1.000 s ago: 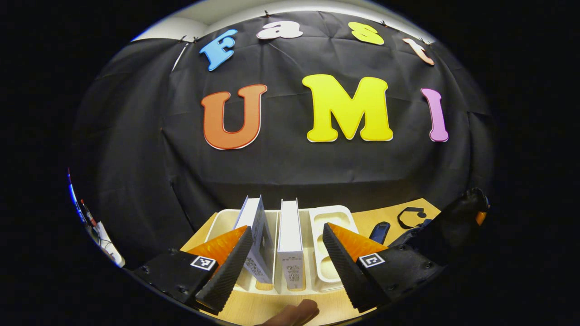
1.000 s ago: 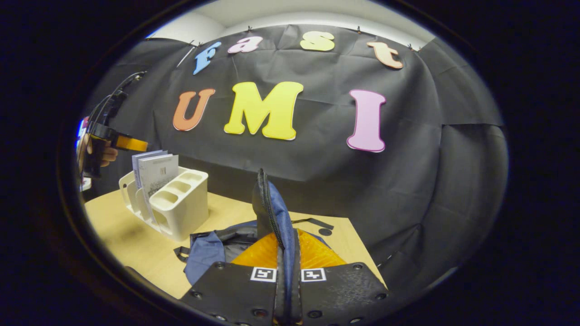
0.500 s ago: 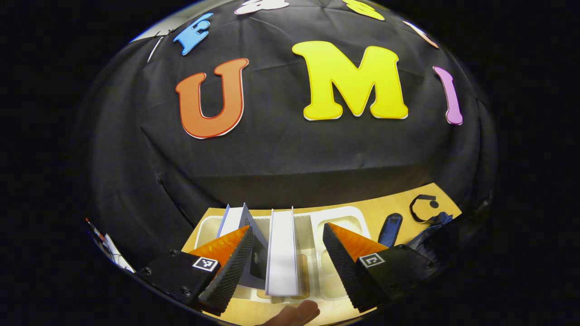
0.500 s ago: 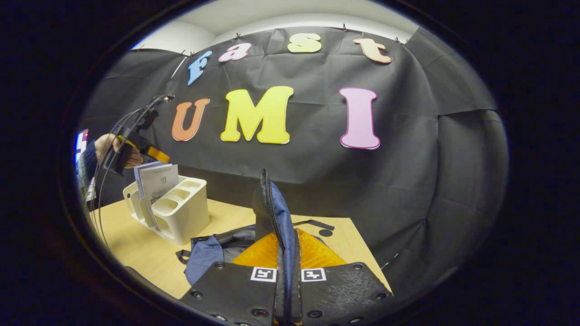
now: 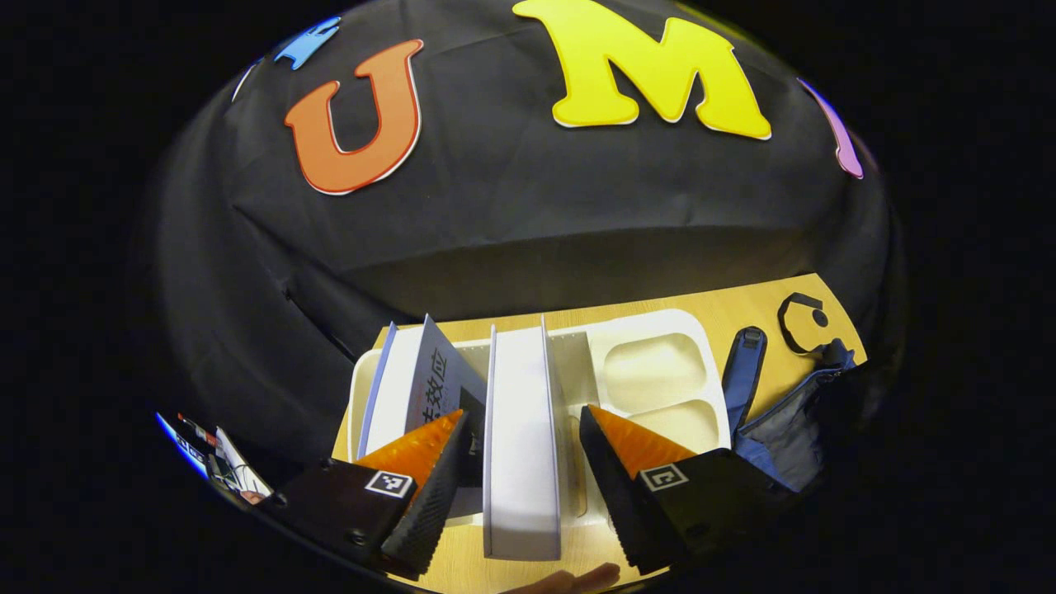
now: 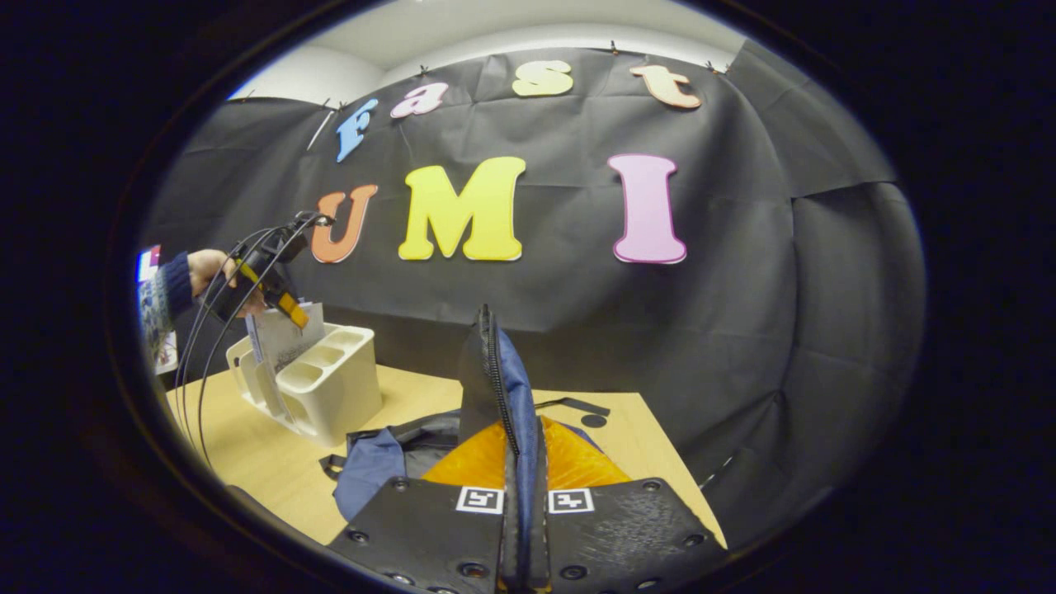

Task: Open the schoolbag, grab two books from the bookshelf and put them into the schoolbag.

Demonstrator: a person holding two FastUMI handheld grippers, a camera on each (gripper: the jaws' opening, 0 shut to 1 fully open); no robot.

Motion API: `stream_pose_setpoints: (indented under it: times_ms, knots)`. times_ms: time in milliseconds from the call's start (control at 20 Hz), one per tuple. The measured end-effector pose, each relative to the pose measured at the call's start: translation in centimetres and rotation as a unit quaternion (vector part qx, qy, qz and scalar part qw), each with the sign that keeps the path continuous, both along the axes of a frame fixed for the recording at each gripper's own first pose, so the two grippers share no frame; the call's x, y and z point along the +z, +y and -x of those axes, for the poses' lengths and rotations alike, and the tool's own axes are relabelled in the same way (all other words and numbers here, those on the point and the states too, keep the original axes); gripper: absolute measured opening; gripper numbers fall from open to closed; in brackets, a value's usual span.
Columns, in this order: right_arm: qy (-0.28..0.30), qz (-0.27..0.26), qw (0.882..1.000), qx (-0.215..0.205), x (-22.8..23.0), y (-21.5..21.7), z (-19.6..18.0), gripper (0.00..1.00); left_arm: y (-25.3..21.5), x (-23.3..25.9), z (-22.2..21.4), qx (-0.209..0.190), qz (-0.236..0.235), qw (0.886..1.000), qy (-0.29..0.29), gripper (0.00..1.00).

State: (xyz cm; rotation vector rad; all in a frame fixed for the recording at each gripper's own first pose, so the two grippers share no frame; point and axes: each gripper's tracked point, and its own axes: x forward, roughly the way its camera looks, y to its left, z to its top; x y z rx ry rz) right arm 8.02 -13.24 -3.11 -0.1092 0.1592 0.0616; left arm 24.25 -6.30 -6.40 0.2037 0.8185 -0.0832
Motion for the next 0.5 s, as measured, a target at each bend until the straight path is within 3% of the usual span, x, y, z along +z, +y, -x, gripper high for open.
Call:
stream_pose_setpoints:
  times_ms: [200,350,400,500]
  knots:
    - [0.001,-0.007,1.0,-0.001,-0.3,-0.3,0.4,0.05,-0.5,-1.5,0.7,-0.008,-0.018,0.999,0.049,0.69]
    - [0.003,-0.009,1.0,-0.004,-0.5,-0.6,0.7,0.05,-1.4,-1.9,0.9,-0.024,-0.007,0.998,0.061,0.62]
    - [0.003,-0.008,1.0,-0.004,-0.4,-0.6,0.8,0.05,-1.8,-1.9,1.1,-0.028,-0.001,0.998,0.065,0.54]
    - [0.004,-0.006,1.0,-0.002,-0.4,-0.5,0.9,0.05,-2.1,-1.8,2.0,-0.025,0.014,0.997,0.074,0.54]
